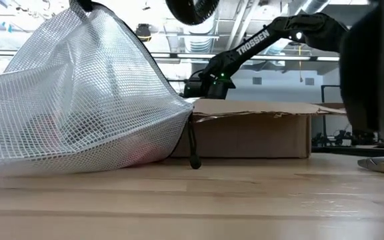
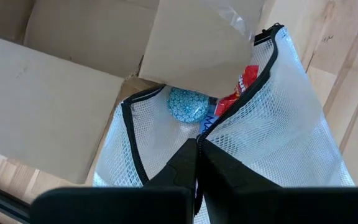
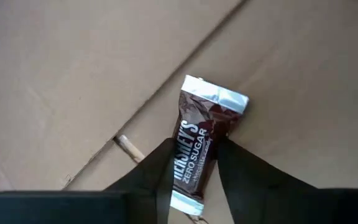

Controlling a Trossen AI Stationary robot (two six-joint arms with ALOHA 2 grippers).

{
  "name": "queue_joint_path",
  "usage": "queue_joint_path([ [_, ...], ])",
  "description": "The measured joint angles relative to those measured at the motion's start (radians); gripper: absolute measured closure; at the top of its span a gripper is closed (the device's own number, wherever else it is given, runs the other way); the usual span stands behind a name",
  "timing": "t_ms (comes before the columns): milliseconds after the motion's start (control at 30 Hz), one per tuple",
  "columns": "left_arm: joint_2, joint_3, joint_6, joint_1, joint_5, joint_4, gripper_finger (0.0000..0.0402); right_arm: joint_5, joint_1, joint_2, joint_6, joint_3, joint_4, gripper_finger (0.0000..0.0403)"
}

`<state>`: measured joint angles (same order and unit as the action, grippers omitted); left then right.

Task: Unpack boxes
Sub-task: Put the brown candy into the transparent zip bag

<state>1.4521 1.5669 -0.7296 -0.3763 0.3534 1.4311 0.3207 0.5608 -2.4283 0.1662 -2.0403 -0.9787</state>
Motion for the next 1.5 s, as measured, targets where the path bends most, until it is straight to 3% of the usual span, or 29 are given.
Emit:
queue_joint_path([
  [333,0.0,0.0,-0.005,0.0,0.0,0.0,0.0402,-0.001,-0.004,0.0,-0.038,0.0,-0.01,0.0293],
  [433,0.0,0.0,-0.006,0.0,0.001,0.0,0.0402,0.018,0.006,0.0,-0.058,0.0,-0.021,0.032],
  [533,0.0,0.0,-0.006,0.0,0.001,0.0,0.0402,0.053,0.028,0.0,-0.07,0.0,-0.033,0.0379],
  [633,0.0,0.0,-0.006,0.0,0.002,0.0,0.0402,0.091,0.046,0.0,-0.069,0.0,-0.034,0.0398],
  [900,0.0,0.0,0.002,0.0,0.002,0.001,0.0402,0.104,0.057,0.0,-0.112,-0.002,-0.022,0.0403],
  [1500,0.0,0.0,0.016,0.0,0.002,0.023,0.0402,0.098,0.047,0.0,-0.326,-0.2,-0.273,0.0403],
])
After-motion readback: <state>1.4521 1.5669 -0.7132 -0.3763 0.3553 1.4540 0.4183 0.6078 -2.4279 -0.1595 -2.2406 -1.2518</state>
